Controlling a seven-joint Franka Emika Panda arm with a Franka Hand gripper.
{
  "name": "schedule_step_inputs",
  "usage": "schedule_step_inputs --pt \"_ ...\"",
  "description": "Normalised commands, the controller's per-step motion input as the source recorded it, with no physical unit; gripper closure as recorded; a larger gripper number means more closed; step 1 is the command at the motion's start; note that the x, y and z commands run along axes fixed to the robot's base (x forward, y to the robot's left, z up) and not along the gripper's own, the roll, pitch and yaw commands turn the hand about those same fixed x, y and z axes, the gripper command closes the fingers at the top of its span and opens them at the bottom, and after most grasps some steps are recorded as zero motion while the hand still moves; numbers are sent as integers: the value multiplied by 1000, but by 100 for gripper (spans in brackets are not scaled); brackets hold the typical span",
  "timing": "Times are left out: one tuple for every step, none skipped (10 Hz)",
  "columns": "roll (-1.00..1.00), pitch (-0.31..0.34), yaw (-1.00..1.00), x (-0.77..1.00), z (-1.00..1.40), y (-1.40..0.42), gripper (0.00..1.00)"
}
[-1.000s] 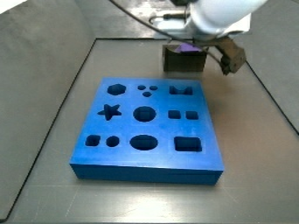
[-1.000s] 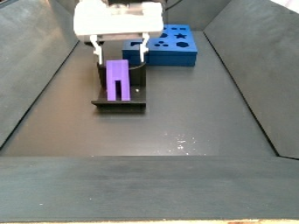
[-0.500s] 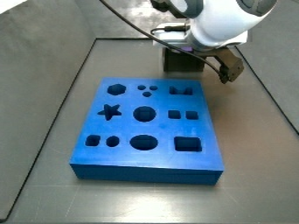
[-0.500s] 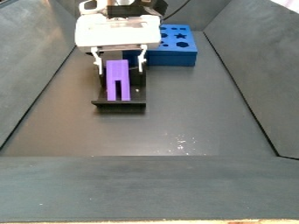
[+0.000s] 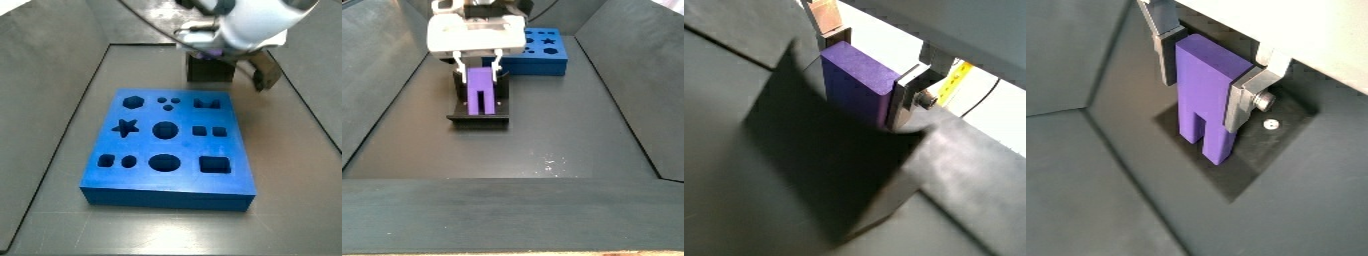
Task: Pick up the double-square object. Move up. Rotate the double-square object. Place the double-square object on the fixture. Regrasp the double-square object. Move to above the board. Insert the double-square object.
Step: Move to above the board.
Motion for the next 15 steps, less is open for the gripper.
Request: schedule_step_inputs --pt "303 -142 136 219 1000 -21 100" --pt "239 -151 78 215 1000 -21 100" --pt "163 -156 6 211 1000 -18 100" --pt "128 -140 -42 204 1000 -21 100" --pt "106 -92 -97 195 1000 -25 100" --pt "94 -51 -121 187 1000 -27 100" --pt "88 -22 -127 180 1000 -28 100" --pt "84 36 -127 163 1000 -33 100" --pt "82 89 -108 119 799 -33 100" --pt "78 126 -82 86 605 -31 100" --pt "73 148 -60 68 475 -31 100" --pt "-1000 55 -158 -715 469 -1000 100" --pt "-1000 52 -151 -733 459 -1000 100" --pt "-1000 43 -147 -778 488 -1000 100" --pt "-1000 43 -148 -792 480 -1000 100"
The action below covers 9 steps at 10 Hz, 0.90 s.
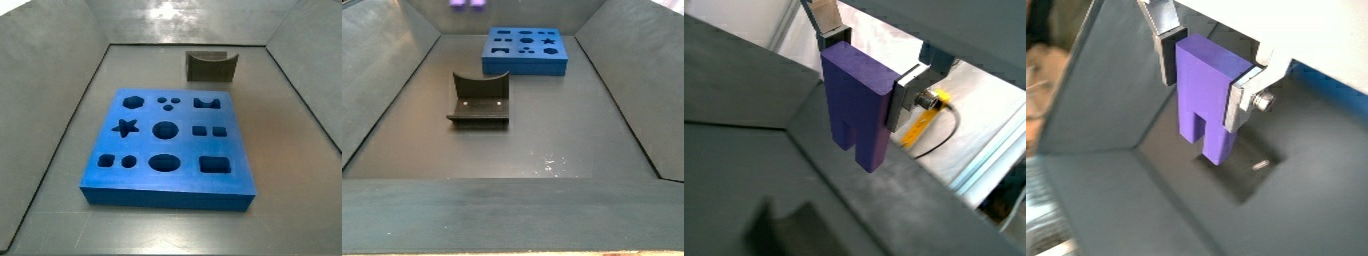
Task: Pick up the double-square object. Move up. Rotate the double-square object. Place the double-square object on the fixture. Regrasp the double-square object. Move to above the board. Insert the double-square object.
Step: Move to above the board.
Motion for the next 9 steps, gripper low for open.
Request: schedule_step_inputs --pt "-1000 52 -149 -792 481 -1000 100" --pt "-1000 63 -145 -811 489 -1000 100" --pt "-1000 69 -141 -831 491 -1000 100" --pt "-1000 72 -136 -857 500 -1000 100" --pt "-1000 71 -129 -636 358 -683 100" --pt "-1000 72 -127 -474 246 -462 100" --pt "-1000 79 -111 -227 100 -190 100" --pt "-1000 77 -104 -138 66 -114 100" --pt "-938 57 -78 -85 24 -27 100"
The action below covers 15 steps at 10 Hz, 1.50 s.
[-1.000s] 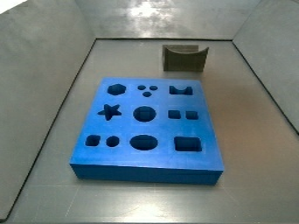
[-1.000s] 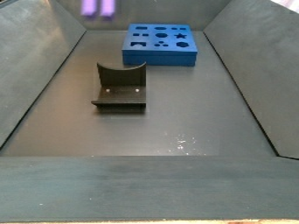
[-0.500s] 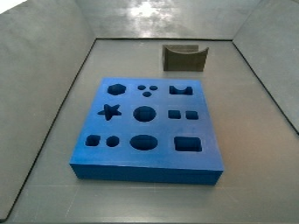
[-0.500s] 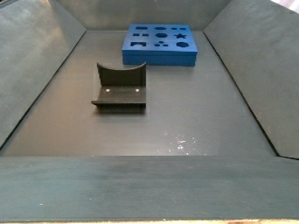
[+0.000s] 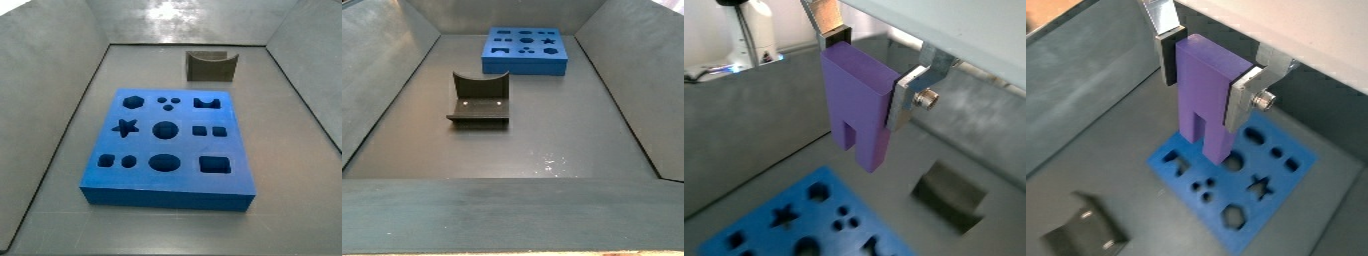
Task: Pick up the double-square object. Move up. Rotate the double-square object. Place the double-square object on the fixture. Regrasp the double-square object. Move to above the board. Insert the double-square object.
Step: Move to above the board, then insert the double-square object.
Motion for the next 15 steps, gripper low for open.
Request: schedule_step_inputs --pt "-718 28 -52 -67 15 -2 100" --pt "-441 0 -22 -64 10 7 100" --pt "-334 -17 -20 -52 4 6 100" --pt "-205 -21 -12 -42 1 13 100" --pt "0 -11 0 0 0 0 100" --pt "0 0 0 0 0 -60 100" --pt "0 6 160 337 -80 -71 100" --pt "0 80 146 511 -254 -129 100" --pt "-26 183 143 577 -343 -51 100" --pt "0 163 126 666 -369 -71 100" --pt "0 200 111 657 -360 -91 100" --pt "0 254 109 757 -374 -49 100" --pt "0 214 106 743 -386 -106 100" --pt "26 169 103 740 -451 -140 100" --pt "43 131 97 677 -511 -154 100"
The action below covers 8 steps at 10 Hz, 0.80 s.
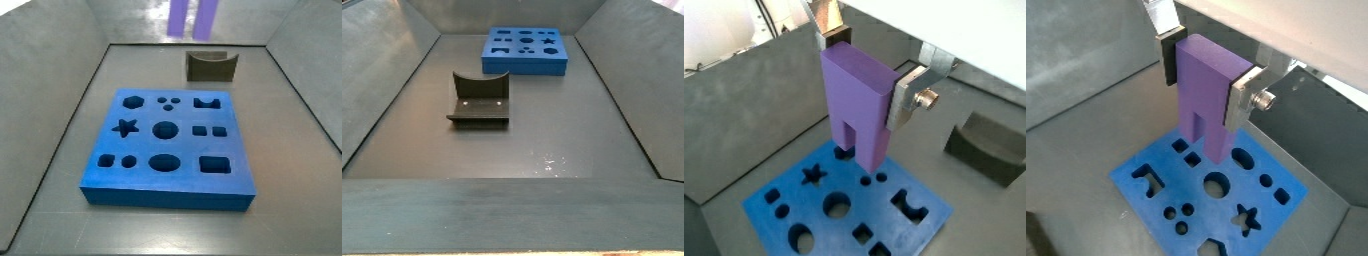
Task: Pick up the double-square object. Move up. Rotate the double-square object. Place the double-square object on the fixture. Regrasp the double-square object. Move to above the board. Insert the double-square object.
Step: Insert the double-square object.
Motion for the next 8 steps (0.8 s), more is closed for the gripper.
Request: schedule_step_inputs --pt "11 49 117 737 -551 -114 100" --pt "69 -20 106 671 -529 -166 100" --pt "123 -237 60 600 -477 -223 100" --pt "191 -343 63 560 -483 -243 100" --pt "237 -369 69 526 -523 -251 100" --pt "214 -377 86 517 -517 -211 100" --pt "211 -400 117 466 -511 -189 100" --pt "197 -451 154 351 -489 -174 100"
